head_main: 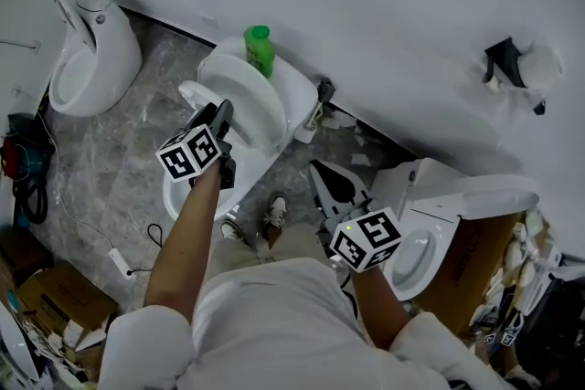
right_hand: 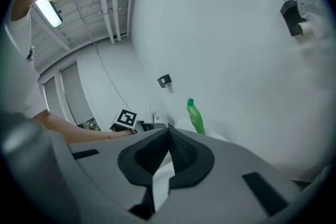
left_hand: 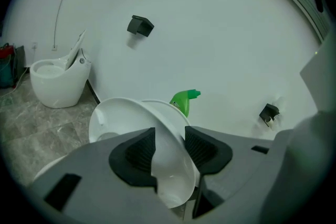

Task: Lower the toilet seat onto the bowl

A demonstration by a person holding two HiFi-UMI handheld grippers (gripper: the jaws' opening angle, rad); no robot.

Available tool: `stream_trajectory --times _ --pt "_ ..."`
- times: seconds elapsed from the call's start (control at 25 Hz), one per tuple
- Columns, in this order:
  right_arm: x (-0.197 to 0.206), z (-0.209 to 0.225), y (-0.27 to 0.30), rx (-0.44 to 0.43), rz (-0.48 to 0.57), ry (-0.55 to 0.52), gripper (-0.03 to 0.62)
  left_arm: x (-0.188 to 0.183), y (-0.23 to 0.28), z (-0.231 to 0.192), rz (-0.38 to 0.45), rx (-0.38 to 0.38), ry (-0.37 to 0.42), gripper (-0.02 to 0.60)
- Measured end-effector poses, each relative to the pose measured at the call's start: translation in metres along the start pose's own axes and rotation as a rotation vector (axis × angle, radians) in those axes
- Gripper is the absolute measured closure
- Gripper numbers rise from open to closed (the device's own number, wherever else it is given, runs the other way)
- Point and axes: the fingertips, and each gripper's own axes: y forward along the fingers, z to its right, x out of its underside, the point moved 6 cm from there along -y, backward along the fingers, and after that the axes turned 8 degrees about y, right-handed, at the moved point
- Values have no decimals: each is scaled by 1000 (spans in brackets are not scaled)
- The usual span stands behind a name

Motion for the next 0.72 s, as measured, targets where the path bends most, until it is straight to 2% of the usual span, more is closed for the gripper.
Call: stream_trajectory --times 0.28,0.52,0.72 --pt "15 -40 12 -46 -52 -35 595 21 -59 -27 18 33 -81 419" --pt "34 -76 25 -76 -100 -58 595 43 -110 -54 -13 23 -58 423" --pt "55 -107 33 -99 -145 -71 595 70 -152 -80 -45 2 -79 426"
